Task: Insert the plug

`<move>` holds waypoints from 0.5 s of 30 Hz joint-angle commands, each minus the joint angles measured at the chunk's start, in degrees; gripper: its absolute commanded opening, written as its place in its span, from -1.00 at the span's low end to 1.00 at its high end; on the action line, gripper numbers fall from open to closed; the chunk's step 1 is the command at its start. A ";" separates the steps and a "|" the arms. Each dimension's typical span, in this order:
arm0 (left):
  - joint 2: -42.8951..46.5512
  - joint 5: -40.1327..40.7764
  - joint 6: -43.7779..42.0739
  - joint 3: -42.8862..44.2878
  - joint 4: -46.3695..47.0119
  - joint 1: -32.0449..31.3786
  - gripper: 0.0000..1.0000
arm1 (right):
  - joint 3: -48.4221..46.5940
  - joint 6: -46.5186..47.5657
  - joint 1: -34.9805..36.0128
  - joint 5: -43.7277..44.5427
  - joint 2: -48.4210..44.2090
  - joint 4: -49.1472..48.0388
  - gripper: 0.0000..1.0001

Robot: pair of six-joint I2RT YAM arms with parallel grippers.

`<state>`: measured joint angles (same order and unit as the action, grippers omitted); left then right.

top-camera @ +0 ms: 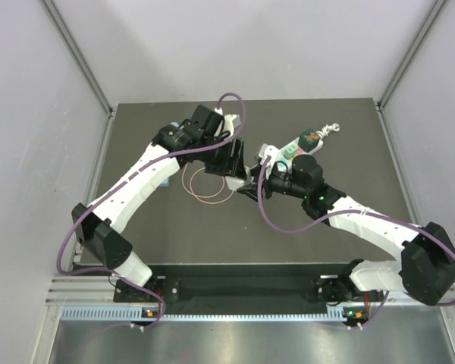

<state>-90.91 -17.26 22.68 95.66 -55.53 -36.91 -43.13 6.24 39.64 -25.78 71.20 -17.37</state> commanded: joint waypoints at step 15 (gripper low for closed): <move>-3.83 6.96 -3.16 1.28 -3.71 -0.54 -1.00 | -5.65 -1.75 1.14 1.87 1.67 -3.55 -0.42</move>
<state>-94.13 -15.88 21.04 95.48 -56.42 -37.06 -43.55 5.96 39.77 -25.06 74.04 -14.96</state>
